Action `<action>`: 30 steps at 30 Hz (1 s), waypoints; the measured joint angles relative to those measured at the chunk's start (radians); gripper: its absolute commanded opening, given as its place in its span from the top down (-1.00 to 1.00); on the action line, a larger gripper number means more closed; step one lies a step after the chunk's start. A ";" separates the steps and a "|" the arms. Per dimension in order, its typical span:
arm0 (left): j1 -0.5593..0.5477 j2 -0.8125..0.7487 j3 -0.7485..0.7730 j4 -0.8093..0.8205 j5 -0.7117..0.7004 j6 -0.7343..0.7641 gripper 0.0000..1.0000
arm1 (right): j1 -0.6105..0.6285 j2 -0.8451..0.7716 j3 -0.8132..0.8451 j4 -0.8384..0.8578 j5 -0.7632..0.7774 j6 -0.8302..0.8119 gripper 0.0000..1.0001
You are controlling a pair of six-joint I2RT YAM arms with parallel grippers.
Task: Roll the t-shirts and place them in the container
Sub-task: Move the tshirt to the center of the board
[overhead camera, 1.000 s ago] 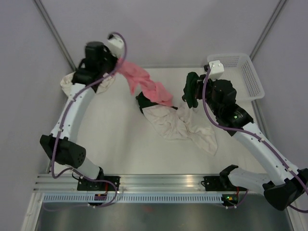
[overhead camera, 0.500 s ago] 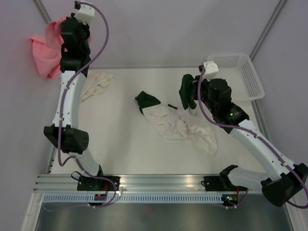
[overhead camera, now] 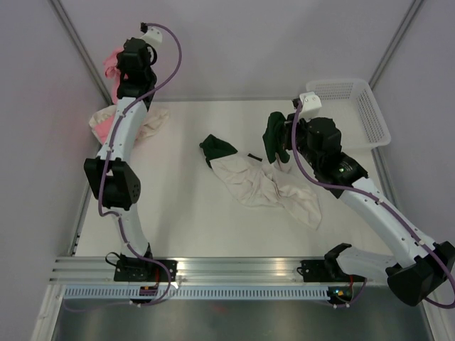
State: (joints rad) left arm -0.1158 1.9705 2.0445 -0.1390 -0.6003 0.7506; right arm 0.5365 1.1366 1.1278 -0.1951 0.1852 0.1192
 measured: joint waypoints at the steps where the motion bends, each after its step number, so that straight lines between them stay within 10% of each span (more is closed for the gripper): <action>1: 0.000 0.001 0.004 0.016 -0.010 0.007 0.95 | 0.000 0.000 -0.002 0.001 -0.001 0.000 0.99; 12: 0.037 0.276 0.100 0.238 -0.127 0.153 0.85 | 0.000 0.004 -0.008 -0.001 -0.019 0.000 0.99; 14: 0.070 0.351 0.149 0.228 -0.133 0.163 0.05 | 0.000 0.008 -0.008 -0.001 -0.022 0.000 0.89; 15: 0.092 0.378 0.164 0.214 -0.135 0.172 -0.89 | 0.000 0.012 -0.008 -0.002 -0.011 0.004 0.88; 16: 0.113 0.396 0.170 0.201 -0.141 0.172 -0.99 | 0.000 0.021 -0.008 -0.005 0.009 0.010 0.91; 22: 0.217 0.382 0.085 -0.008 -0.124 0.018 -0.99 | -0.005 0.146 0.025 -0.067 0.153 0.050 1.00; 30: 0.113 -0.002 -0.312 -0.393 0.484 -0.256 -1.00 | -0.010 0.164 0.025 -0.068 0.095 0.058 1.00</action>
State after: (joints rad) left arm -0.0025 1.9690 1.7325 -0.5320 -0.1158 0.4946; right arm 0.5270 1.3010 1.1530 -0.2626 0.2806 0.1772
